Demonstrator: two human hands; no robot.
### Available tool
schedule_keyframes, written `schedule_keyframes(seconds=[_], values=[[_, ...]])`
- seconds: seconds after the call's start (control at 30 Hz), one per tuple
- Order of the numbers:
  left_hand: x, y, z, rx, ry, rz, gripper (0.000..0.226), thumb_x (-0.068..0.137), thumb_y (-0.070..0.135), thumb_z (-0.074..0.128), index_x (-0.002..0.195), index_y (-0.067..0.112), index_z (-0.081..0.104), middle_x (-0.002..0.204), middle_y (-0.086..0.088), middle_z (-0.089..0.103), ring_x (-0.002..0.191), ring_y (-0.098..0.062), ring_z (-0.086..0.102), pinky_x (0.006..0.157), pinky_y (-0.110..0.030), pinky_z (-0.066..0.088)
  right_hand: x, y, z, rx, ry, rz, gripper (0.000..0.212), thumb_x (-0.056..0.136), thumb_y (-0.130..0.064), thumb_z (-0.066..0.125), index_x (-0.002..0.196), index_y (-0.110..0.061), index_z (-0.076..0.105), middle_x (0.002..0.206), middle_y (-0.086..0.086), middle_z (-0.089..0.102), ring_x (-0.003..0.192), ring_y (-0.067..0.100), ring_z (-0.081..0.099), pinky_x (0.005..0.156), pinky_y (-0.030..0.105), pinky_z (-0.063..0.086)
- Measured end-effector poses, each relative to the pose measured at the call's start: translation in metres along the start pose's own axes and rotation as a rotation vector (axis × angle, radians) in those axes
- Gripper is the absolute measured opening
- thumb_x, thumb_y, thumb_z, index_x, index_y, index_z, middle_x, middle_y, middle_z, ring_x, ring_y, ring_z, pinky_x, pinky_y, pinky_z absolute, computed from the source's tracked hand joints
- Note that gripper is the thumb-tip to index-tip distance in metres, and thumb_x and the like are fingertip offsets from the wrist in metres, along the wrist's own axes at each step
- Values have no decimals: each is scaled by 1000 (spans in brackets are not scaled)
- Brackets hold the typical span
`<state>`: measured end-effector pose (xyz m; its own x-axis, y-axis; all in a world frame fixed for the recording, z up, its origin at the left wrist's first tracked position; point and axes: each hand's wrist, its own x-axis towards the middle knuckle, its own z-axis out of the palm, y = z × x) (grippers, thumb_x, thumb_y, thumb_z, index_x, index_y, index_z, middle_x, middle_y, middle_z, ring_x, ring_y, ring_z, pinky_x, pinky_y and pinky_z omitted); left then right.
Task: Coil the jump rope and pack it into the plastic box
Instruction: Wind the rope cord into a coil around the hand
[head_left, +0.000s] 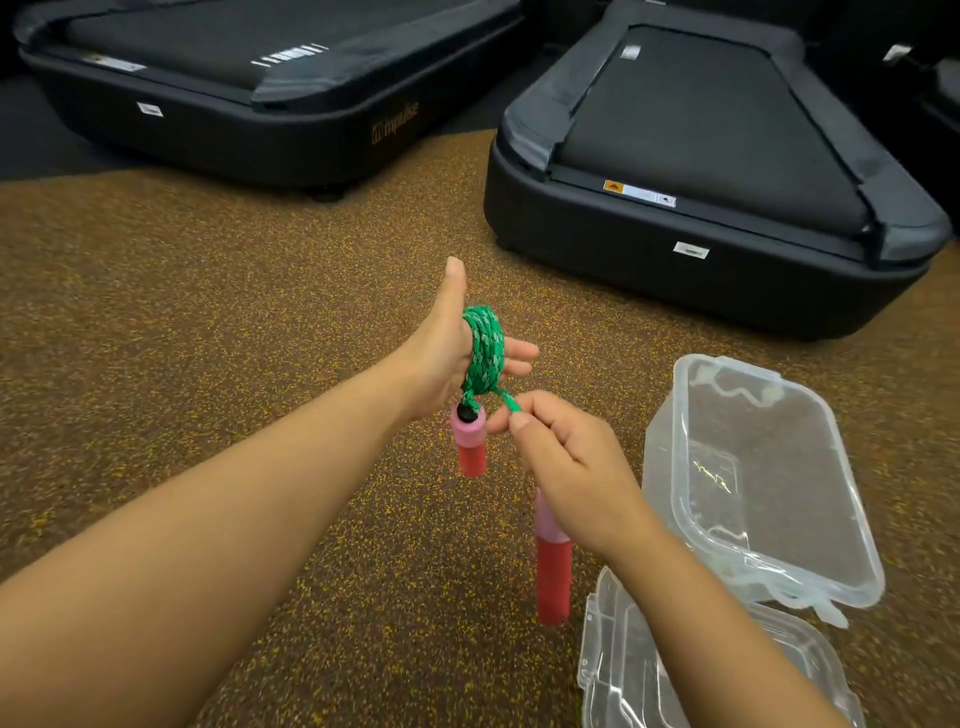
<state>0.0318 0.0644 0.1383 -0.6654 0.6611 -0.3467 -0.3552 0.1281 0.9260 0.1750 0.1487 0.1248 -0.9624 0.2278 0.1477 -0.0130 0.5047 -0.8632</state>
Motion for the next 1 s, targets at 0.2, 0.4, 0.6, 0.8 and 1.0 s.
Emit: schedule_keyframes(seconds=[0.2,0.4,0.6,0.8,1.0], values=[[-18,2,8,365,-217,-12,110,84,70,-12,112,-17,51,71,-18,67,65,-14,68,82,-30,51,10,-13,-12,4,22,-1,21,93,-22,49,81,-18,66,59,5,60,50,8,60,54,40,46],[-25,9,17,442,-223,-18,89,91,58,-10,35,12,42,30,3,42,27,-4,38,36,-11,35,22,-8,-33,-72,97,-20,24,96,-24,47,79,-18,63,51,-10,52,46,1,45,49,20,39],[-20,4,4,453,-535,-124,107,72,83,6,91,1,72,48,-5,53,43,-19,46,51,-24,46,28,4,-36,-91,158,25,25,96,-29,48,79,-17,63,61,-11,52,54,-2,47,57,22,41],[-20,4,5,343,-517,-27,40,91,43,47,78,9,64,36,7,35,32,-9,35,44,-22,30,26,21,-30,44,187,60,26,95,-41,43,79,-26,56,58,-12,47,53,11,45,56,36,39],[-20,5,8,115,-489,-51,39,87,50,44,61,21,44,34,11,29,29,-7,27,45,-26,22,19,28,-22,255,265,108,18,98,-20,45,90,-25,61,70,-1,55,62,8,50,58,24,44]])
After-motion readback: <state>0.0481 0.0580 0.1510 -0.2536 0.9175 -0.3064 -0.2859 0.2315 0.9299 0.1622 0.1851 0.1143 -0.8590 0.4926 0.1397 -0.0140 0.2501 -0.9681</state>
